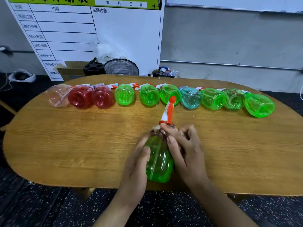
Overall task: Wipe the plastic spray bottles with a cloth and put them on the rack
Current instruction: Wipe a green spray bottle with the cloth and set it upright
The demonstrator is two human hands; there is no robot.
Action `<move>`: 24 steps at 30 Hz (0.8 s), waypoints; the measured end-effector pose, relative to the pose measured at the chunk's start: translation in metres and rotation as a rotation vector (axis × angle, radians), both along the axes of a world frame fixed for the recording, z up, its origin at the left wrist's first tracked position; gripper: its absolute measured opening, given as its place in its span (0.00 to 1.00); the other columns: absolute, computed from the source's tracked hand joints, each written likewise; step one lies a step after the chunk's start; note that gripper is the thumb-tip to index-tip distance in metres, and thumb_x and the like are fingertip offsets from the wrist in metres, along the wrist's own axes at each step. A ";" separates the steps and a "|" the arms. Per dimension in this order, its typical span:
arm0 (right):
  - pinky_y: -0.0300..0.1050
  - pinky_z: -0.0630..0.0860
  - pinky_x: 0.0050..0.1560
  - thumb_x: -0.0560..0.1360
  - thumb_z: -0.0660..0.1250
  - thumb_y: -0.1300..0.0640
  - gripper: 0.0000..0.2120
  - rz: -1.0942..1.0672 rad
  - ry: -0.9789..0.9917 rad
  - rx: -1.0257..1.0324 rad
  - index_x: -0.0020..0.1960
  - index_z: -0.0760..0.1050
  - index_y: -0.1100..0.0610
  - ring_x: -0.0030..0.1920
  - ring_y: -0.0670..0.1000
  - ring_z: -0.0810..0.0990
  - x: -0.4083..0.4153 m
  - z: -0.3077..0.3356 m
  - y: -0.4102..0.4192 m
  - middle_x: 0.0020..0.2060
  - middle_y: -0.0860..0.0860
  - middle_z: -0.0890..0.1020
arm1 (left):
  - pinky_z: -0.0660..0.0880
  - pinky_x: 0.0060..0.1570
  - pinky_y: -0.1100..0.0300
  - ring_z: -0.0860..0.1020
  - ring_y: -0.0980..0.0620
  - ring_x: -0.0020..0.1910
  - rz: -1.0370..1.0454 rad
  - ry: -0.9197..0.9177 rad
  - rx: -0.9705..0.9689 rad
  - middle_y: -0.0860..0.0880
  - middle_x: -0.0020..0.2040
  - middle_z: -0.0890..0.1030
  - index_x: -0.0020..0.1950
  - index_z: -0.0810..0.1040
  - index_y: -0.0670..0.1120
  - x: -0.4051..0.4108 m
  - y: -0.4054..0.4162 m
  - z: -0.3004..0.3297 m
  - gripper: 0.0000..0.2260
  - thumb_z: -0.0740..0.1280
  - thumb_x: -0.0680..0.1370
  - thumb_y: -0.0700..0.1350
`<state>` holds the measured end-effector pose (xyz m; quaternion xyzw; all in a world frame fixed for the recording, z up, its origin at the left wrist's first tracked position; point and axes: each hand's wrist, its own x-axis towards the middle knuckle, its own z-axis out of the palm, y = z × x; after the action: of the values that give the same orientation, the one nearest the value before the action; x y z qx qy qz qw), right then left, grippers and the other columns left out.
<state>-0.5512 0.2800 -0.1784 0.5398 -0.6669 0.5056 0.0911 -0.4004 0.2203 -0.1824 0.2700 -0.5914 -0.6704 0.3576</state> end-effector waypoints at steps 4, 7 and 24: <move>0.32 0.73 0.40 0.86 0.58 0.43 0.18 0.141 0.108 0.047 0.73 0.75 0.44 0.43 0.41 0.71 0.008 -0.009 0.011 0.49 0.48 0.69 | 0.81 0.65 0.49 0.80 0.52 0.69 0.049 -0.004 0.063 0.54 0.69 0.82 0.74 0.77 0.61 -0.001 -0.003 -0.004 0.21 0.58 0.82 0.57; 0.37 0.74 0.35 0.84 0.66 0.43 0.17 0.253 0.390 0.056 0.71 0.78 0.42 0.45 0.40 0.69 0.016 -0.015 0.019 0.50 0.48 0.68 | 0.72 0.73 0.39 0.80 0.46 0.70 0.079 0.045 0.105 0.49 0.70 0.82 0.76 0.75 0.61 0.000 -0.008 0.002 0.19 0.58 0.86 0.60; 0.37 0.74 0.36 0.82 0.69 0.44 0.15 0.255 0.395 0.016 0.68 0.81 0.43 0.43 0.43 0.72 0.023 -0.010 0.016 0.48 0.48 0.69 | 0.76 0.69 0.45 0.81 0.45 0.69 0.035 0.088 0.145 0.47 0.69 0.83 0.77 0.74 0.58 0.000 -0.014 -0.001 0.20 0.58 0.86 0.59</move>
<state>-0.5282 0.2963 -0.1883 0.7090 -0.5663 0.3922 0.1510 -0.4007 0.2067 -0.1835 0.2759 -0.5201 -0.7164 0.3742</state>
